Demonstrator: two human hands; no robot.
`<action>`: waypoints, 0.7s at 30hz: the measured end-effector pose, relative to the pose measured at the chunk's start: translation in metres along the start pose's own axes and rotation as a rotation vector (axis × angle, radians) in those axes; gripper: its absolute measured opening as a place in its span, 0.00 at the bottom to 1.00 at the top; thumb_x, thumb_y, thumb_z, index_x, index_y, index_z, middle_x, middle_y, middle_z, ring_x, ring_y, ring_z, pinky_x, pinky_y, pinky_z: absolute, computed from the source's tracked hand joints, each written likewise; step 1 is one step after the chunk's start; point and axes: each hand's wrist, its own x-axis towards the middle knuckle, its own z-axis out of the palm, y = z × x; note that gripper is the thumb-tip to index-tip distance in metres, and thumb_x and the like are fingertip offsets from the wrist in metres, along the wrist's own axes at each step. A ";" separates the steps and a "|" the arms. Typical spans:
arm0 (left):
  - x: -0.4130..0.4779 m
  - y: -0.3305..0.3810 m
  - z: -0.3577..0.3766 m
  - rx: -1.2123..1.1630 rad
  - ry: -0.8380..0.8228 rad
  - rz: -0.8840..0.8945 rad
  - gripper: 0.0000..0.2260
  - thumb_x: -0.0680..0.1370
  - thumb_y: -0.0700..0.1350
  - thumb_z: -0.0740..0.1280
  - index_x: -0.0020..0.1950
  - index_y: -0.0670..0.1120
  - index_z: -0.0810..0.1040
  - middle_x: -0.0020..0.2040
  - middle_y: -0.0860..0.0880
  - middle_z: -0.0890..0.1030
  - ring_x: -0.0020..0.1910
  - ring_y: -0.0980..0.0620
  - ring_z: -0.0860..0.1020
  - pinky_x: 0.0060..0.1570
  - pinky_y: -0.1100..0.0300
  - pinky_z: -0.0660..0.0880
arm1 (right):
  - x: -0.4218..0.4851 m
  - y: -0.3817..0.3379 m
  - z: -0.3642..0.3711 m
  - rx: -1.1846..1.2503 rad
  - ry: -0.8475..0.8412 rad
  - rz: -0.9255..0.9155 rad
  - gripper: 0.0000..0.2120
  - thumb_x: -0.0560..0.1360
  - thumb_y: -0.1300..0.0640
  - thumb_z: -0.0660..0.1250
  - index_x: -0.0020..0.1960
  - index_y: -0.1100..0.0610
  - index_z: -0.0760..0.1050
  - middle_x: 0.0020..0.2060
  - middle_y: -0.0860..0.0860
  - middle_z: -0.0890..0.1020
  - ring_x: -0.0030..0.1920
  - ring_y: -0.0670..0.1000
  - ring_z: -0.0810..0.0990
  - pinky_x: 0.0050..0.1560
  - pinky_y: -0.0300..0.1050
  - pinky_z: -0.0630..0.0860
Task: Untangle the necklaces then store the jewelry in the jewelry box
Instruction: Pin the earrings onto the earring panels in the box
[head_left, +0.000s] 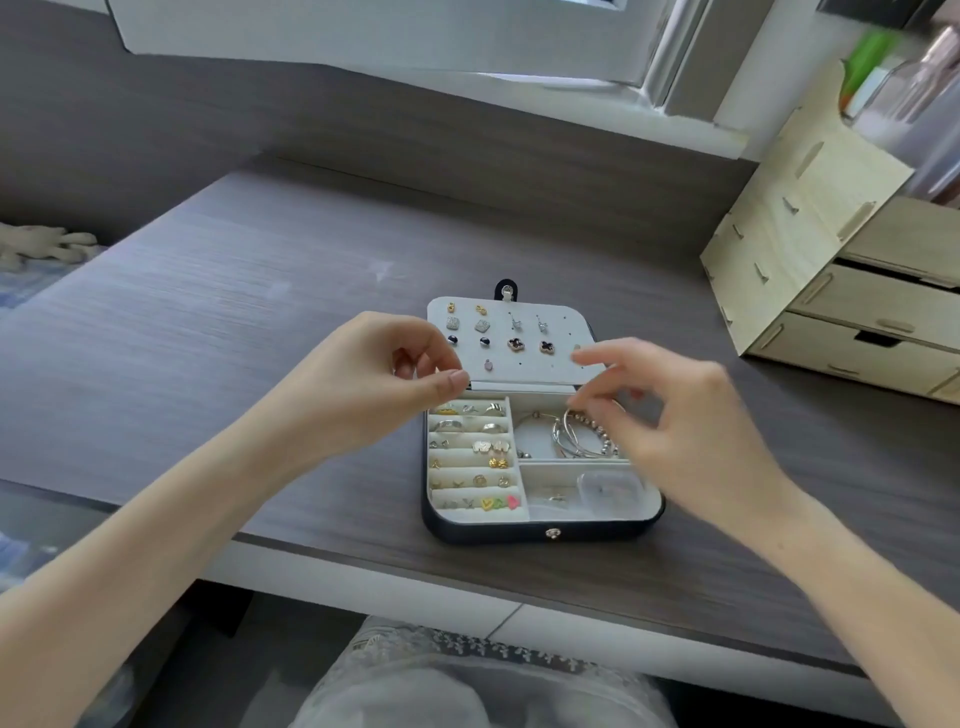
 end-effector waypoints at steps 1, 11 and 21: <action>0.002 0.002 0.001 0.002 -0.001 0.007 0.06 0.73 0.43 0.71 0.35 0.47 0.80 0.28 0.57 0.71 0.29 0.61 0.67 0.29 0.73 0.64 | 0.005 0.015 -0.006 -0.045 0.041 0.062 0.11 0.71 0.66 0.70 0.50 0.54 0.80 0.37 0.44 0.84 0.41 0.35 0.77 0.44 0.24 0.67; 0.033 0.022 0.028 0.084 -0.049 0.081 0.06 0.72 0.44 0.71 0.35 0.49 0.80 0.29 0.57 0.72 0.30 0.59 0.67 0.30 0.69 0.63 | 0.008 0.110 -0.030 -0.345 -0.016 0.402 0.04 0.73 0.58 0.70 0.44 0.55 0.83 0.40 0.51 0.83 0.42 0.53 0.77 0.45 0.45 0.70; 0.052 0.034 0.043 0.088 -0.079 0.111 0.04 0.73 0.44 0.70 0.39 0.46 0.81 0.29 0.55 0.71 0.30 0.59 0.67 0.30 0.67 0.63 | 0.004 0.121 -0.020 -0.423 0.011 0.408 0.04 0.73 0.58 0.68 0.41 0.57 0.81 0.39 0.50 0.79 0.45 0.54 0.74 0.42 0.40 0.60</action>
